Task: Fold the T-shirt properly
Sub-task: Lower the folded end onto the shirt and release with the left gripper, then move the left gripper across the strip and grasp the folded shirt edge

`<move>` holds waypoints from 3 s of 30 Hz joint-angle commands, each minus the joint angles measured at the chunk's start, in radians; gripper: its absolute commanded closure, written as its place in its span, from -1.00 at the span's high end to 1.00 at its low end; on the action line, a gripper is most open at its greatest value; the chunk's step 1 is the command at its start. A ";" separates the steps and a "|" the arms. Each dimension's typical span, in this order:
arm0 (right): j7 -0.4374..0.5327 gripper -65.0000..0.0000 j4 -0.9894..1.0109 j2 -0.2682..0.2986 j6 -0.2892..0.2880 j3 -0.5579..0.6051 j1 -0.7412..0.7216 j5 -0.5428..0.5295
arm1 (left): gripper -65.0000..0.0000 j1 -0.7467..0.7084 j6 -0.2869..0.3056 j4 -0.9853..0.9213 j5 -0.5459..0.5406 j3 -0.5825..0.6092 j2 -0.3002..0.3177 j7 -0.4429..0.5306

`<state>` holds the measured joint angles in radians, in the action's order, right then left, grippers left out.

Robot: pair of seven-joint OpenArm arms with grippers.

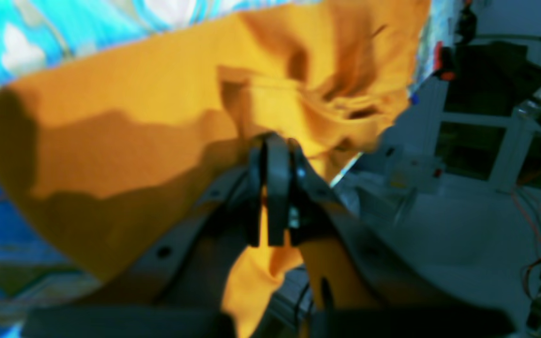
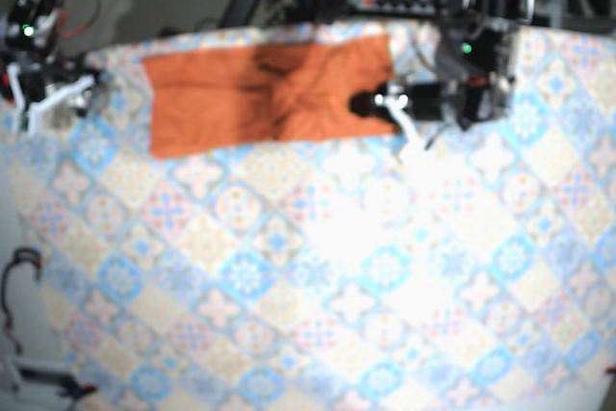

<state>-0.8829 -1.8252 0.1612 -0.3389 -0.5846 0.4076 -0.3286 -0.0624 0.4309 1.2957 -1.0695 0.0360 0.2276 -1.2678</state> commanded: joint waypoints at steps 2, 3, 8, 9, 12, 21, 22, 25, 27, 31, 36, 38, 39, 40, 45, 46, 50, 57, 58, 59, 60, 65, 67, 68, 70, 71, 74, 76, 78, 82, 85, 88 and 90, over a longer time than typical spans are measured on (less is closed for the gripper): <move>0.020 0.43 -0.014 0.015 0.001 -0.007 0.001 -0.005 | -1.00 0.025 0.004 -0.015 -0.019 0.000 0.003 0.009; 0.020 0.43 -0.014 0.015 0.001 -0.007 0.001 -0.005 | -1.00 0.032 0.004 -0.017 -0.019 0.015 0.003 0.009; 0.020 0.43 -0.014 0.015 0.001 -0.007 0.001 -0.005 | -1.00 0.069 0.004 -0.018 -0.027 0.126 0.003 0.037; 0.020 0.43 -0.014 0.015 0.001 -0.007 0.001 -0.005 | -1.00 0.080 0.004 -0.018 -0.027 0.153 0.003 0.041; 0.020 0.43 -0.014 0.015 0.001 -0.007 0.001 -0.005 | -1.00 0.103 0.004 -0.018 -0.027 0.247 0.002 0.050; 0.020 0.43 -0.012 0.011 0.001 -0.007 -0.002 -0.005 | -1.00 0.135 0.004 -0.018 -0.025 0.425 -0.037 0.073; 0.020 0.43 -0.012 0.004 0.001 -0.007 -0.002 -0.005 | -1.00 0.141 0.004 -0.018 -0.025 0.431 -0.043 0.072; 0.020 0.43 -0.012 -0.005 0.001 -0.007 -0.003 -0.005 | -1.00 0.148 0.004 -0.018 -0.027 0.431 -0.052 0.066; 0.020 0.43 -0.012 -0.005 0.001 -0.007 -0.003 -0.005 | -1.00 0.151 0.004 -0.017 -0.028 0.431 -0.052 0.066; 0.020 0.43 -0.012 -0.007 0.001 -0.007 -0.003 -0.005 | -1.00 0.151 0.006 -0.017 -0.028 0.431 -0.052 0.066; 0.021 0.43 -0.012 -0.007 0.001 -0.007 -0.003 -0.005 | -1.00 0.149 0.007 -0.017 -0.054 0.431 -0.052 0.064; 0.021 0.43 -0.001 -0.007 0.001 -0.007 -0.005 -0.005 | -1.00 0.149 0.007 -0.017 -0.074 0.433 -0.049 0.064; 0.023 0.43 0.008 -0.007 0.001 -0.007 -0.005 -0.005 | -1.00 0.149 0.007 -0.014 -0.084 0.433 -0.047 0.064; 0.031 0.43 0.018 -0.007 0.001 -0.007 -0.005 -0.005 | -1.00 0.149 0.009 0.000 -0.090 0.436 -0.046 0.064; 0.069 0.43 0.058 -0.007 0.001 0.012 -0.003 -0.005 | -1.00 0.175 0.009 0.111 -0.091 0.525 -0.021 0.064; 0.070 0.43 0.063 -0.007 0.001 0.024 -0.003 -0.005 | -1.00 0.184 0.009 0.114 -0.091 0.545 -0.020 0.064; 0.093 0.43 0.064 -0.007 0.001 0.051 -0.002 -0.005 | -1.00 0.215 0.009 0.112 -0.091 0.588 -0.020 0.064; 0.097 0.43 0.064 -0.007 0.001 0.065 -0.003 -0.005 | -1.00 0.321 0.010 0.111 -0.088 0.760 -0.023 0.063; 0.097 0.43 0.064 -0.007 0.001 0.065 -0.003 -0.005 | -1.00 0.345 0.010 0.107 -0.090 0.802 -0.023 0.061; 0.097 0.43 0.064 -0.007 0.001 0.065 -0.003 -0.005 | -1.00 0.375 0.010 0.095 -0.091 0.858 -0.024 0.052; 0.097 0.43 0.064 -0.007 0.001 0.065 -0.003 -0.005 | -1.00 0.402 0.010 0.081 -0.093 0.899 -0.033 0.046; 0.097 0.43 0.064 -0.007 0.001 0.065 -0.003 -0.005 | -1.00 0.430 0.010 0.038 -0.085 0.948 -0.066 0.043; 0.097 0.43 0.064 -0.007 0.001 0.065 -0.002 -0.005 | -1.00 0.430 0.010 0.034 -0.084 0.953 -0.066 0.043; 0.097 0.43 0.064 -0.007 0.001 0.065 -0.002 -0.005 | -1.00 0.430 0.009 0.034 -0.082 0.954 -0.066 0.043; 0.097 0.43 0.066 -0.007 0.001 0.064 -0.002 -0.005 | -1.00 0.431 0.009 0.034 -0.082 0.954 -0.066 0.032; 0.098 0.43 0.066 -0.007 0.001 0.064 -0.002 -0.005 | -1.00 0.431 0.009 0.034 -0.079 0.953 -0.066 0.026; 0.098 0.43 0.066 -0.007 0.001 0.064 -0.003 -0.005 | -1.00 0.445 0.009 0.042 -0.047 0.953 -0.066 0.030; 0.098 0.43 0.066 -0.016 0.001 0.064 -0.003 -0.005 | -1.00 0.448 0.009 0.048 -0.039 0.939 -0.066 0.053; 0.098 0.43 0.066 -0.021 0.001 0.062 -0.003 -0.005 | -1.00 0.448 0.009 0.089 -0.039 0.905 -0.058 0.102; 0.100 0.43 0.066 -0.035 0.001 0.062 -0.003 -0.005 | -1.00 0.444 0.007 0.141 -0.062 0.790 -0.012 0.121; 0.133 0.43 0.066 -0.035 0.001 0.062 0.003 -0.005 | -1.00 0.428 0.007 0.141 -0.119 0.707 0.036 0.122; 0.140 0.43 0.066 -0.035 0.001 0.062 0.004 -0.005 | -1.00 0.388 0.007 0.141 -0.159 0.635 0.088 0.139; 0.141 0.43 0.074 -0.035 0.001 0.062 0.004 -0.005 | -1.00 0.350 0.004 0.141 -0.166 0.600 0.128 0.159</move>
<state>-0.7647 -1.7397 0.1146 -0.3363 -0.5159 0.4129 -0.3252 0.2726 0.4294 1.4208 -1.2125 0.6430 0.3523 -1.1252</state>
